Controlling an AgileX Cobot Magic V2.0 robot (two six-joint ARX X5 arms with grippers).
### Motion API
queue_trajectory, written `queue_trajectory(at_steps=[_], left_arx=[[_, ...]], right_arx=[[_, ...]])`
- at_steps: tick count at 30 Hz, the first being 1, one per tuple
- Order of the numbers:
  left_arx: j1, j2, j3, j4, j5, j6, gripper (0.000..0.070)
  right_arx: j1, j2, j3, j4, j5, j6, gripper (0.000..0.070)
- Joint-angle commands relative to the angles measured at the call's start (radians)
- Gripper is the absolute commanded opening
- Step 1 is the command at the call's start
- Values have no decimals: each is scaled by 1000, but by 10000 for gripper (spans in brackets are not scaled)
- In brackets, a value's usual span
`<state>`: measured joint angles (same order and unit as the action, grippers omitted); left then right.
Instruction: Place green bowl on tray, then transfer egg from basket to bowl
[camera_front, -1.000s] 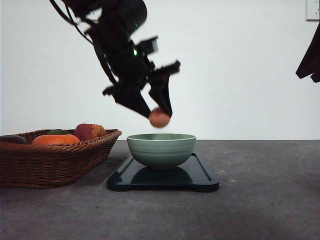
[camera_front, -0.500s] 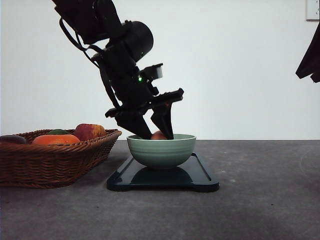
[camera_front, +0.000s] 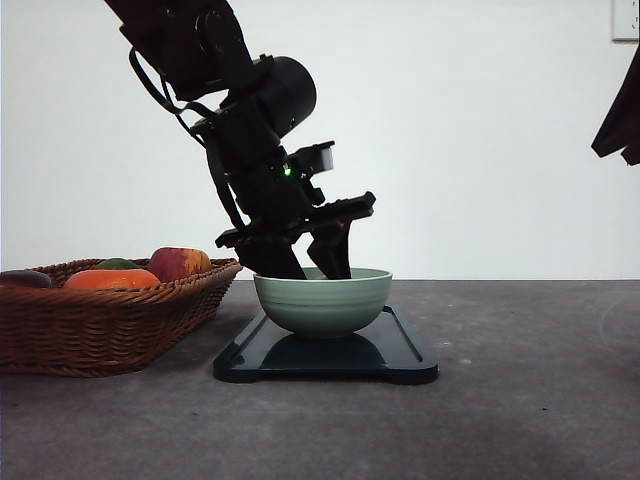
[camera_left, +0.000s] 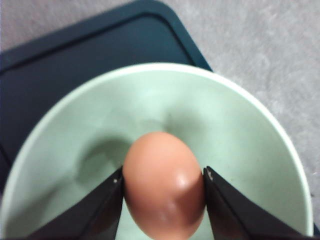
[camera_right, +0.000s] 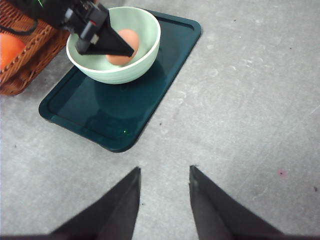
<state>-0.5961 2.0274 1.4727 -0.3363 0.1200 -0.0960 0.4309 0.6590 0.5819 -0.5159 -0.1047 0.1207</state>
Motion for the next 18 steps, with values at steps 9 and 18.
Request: queue_trajectory(at_steps=[9,18], left_arx=[[-13,29,26,-3,-1,17,230],[-15,30,26,-8,-1,17,309]], right_arx=[[4,5,6,6,1,10,191],[4,5,6,6,1,10,191]])
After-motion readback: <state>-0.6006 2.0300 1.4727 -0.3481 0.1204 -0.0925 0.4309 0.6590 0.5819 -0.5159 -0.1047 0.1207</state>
